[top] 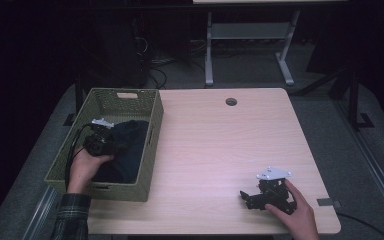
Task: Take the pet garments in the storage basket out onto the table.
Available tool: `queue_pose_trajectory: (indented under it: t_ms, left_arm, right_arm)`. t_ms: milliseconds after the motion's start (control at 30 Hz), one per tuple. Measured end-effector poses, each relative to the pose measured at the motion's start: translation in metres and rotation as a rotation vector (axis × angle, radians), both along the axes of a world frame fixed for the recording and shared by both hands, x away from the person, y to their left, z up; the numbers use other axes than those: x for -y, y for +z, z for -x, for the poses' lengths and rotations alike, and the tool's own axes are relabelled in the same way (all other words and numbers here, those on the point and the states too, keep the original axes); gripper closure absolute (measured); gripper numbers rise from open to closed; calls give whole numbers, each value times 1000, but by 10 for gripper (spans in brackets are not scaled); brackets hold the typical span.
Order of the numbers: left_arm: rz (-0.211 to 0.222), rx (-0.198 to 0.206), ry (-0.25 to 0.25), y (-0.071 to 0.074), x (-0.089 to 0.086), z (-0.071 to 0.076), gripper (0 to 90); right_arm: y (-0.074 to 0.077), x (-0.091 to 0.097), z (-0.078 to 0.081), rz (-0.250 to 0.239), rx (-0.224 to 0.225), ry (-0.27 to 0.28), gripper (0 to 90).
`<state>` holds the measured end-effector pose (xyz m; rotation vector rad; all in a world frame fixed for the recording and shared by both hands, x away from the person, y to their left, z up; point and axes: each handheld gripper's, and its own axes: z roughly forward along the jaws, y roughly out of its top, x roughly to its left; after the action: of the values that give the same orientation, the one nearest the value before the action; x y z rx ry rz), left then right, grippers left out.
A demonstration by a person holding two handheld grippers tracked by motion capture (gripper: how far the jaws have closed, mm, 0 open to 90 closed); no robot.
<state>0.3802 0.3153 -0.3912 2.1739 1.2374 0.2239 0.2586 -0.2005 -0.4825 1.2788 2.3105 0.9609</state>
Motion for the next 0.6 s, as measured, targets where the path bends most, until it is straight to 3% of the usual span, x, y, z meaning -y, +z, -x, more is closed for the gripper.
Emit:
queue_pose_trajectory:
  t_ms: [267,533,600]
  left_arm:
    - [141,79,30,12,-10,4,699]
    - [249,146,50,25,-20,10,700]
    - [256,166,44,30,-20,12,700]
  right_arm:
    - [0,0,0,2,4,2,0]
    - [0,0,0,1,4,2,0]
    - [0,0,0,2,4,2,0]
